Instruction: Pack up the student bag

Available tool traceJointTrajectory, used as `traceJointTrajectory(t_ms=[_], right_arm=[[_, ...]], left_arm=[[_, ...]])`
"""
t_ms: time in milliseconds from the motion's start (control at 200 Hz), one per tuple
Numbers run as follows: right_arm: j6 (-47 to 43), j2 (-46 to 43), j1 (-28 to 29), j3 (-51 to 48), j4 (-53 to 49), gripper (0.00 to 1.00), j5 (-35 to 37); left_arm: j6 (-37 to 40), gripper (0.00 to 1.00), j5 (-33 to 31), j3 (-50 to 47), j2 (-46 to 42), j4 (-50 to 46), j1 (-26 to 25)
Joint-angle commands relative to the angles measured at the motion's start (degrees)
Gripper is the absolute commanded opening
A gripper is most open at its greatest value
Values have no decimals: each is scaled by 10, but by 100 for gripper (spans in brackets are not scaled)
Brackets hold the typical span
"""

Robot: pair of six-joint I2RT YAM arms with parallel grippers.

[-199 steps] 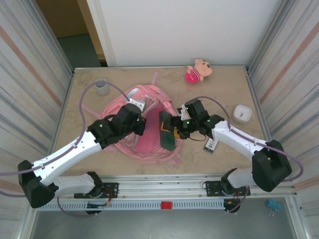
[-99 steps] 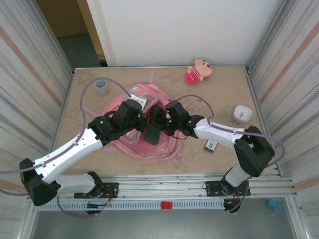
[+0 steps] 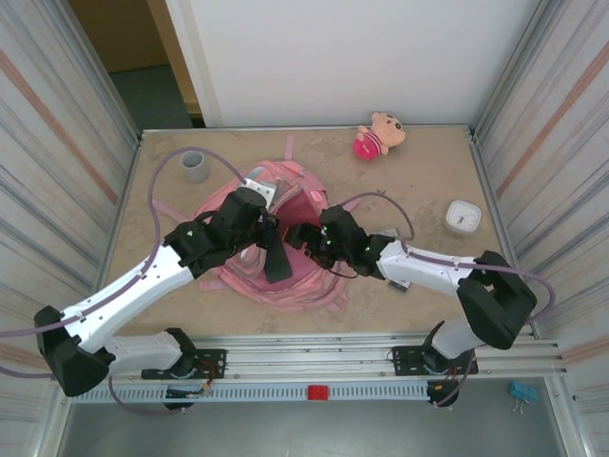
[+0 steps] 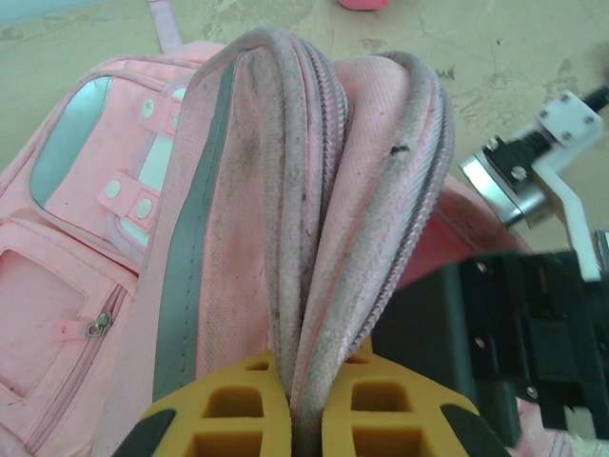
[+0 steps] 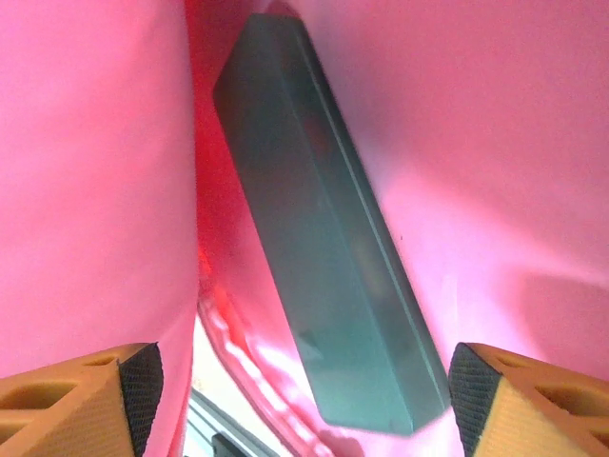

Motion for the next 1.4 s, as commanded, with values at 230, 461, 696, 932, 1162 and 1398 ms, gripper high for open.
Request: traceJointTrajectory(t_ms=[230, 461, 696, 932, 1162, 1398], right_arm=[[68, 17, 66, -39, 40, 62, 74], [87, 84, 95, -15, 92, 48, 73], [102, 165, 98, 33, 180, 38, 55], [87, 253, 84, 120, 219, 32, 38], [65, 223, 73, 91, 227, 38, 41], [0, 30, 65, -16, 74, 50, 87]], left_arm=[[11, 0, 1, 9, -29, 113, 6], [6, 0, 7, 2, -31, 119, 6], [5, 0, 9, -5, -32, 123, 6], [8, 0, 7, -7, -31, 126, 7], [12, 0, -8, -7, -33, 119, 9], [11, 0, -22, -17, -45, 113, 15]])
